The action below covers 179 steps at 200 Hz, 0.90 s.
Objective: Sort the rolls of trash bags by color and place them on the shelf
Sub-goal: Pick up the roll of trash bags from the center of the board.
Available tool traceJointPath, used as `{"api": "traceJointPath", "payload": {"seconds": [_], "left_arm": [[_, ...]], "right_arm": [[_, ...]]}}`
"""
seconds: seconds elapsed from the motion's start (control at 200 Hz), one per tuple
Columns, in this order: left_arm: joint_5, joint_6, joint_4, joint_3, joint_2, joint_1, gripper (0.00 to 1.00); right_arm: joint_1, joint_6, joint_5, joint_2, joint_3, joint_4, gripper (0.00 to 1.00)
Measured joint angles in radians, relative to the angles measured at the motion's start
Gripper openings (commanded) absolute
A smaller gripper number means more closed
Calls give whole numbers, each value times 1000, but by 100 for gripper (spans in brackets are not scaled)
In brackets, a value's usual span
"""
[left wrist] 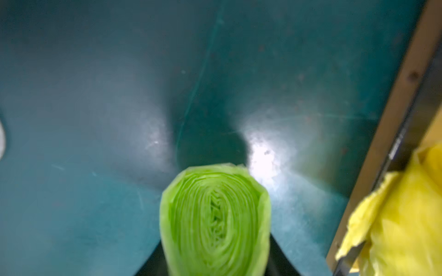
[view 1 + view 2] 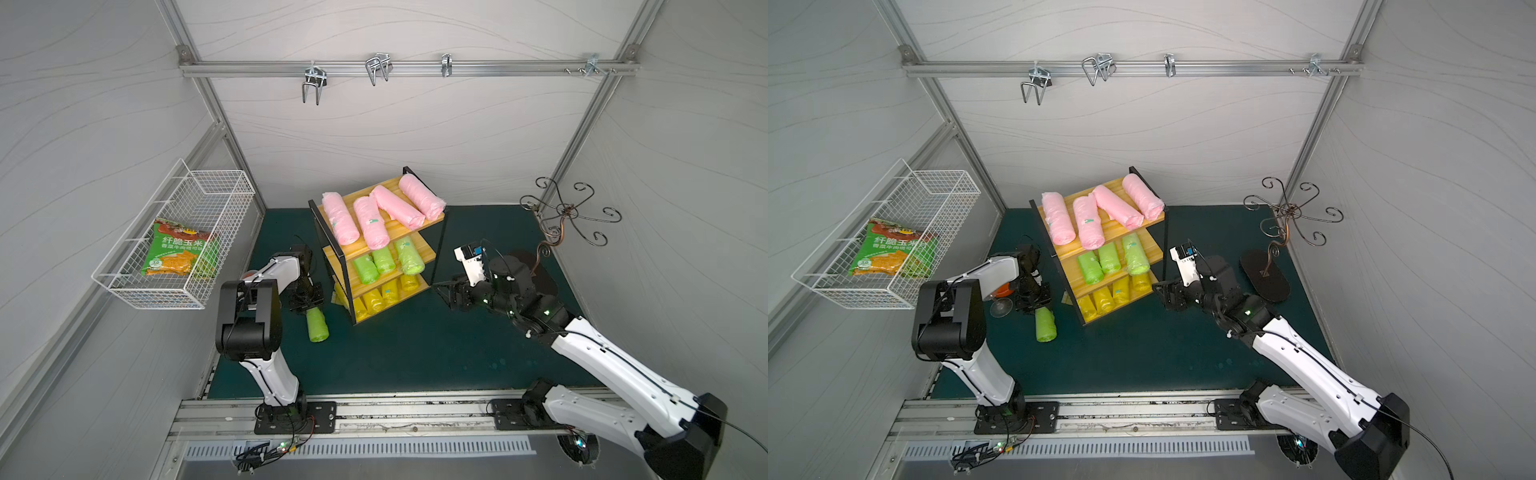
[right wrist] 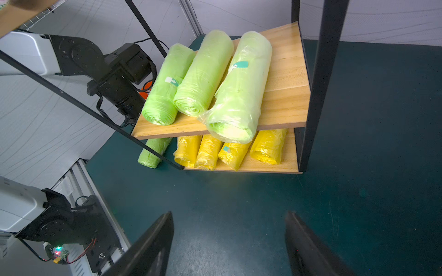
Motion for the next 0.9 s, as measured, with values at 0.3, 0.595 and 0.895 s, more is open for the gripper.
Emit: {"api": "traceJointPath", "payload": {"seconds": [0.3, 0.595, 0.895], "left_arm": [[-13, -55, -3, -3, -14, 0, 0], [53, -158, -37, -47, -283, 0, 0], [154, -272, -83, -102, -689, 0, 0]], "right_arm": [[0, 5, -11, 10, 0, 3, 76], [40, -2, 29, 18, 5, -34, 76], [222, -36, 30, 113, 95, -64, 80]]}}
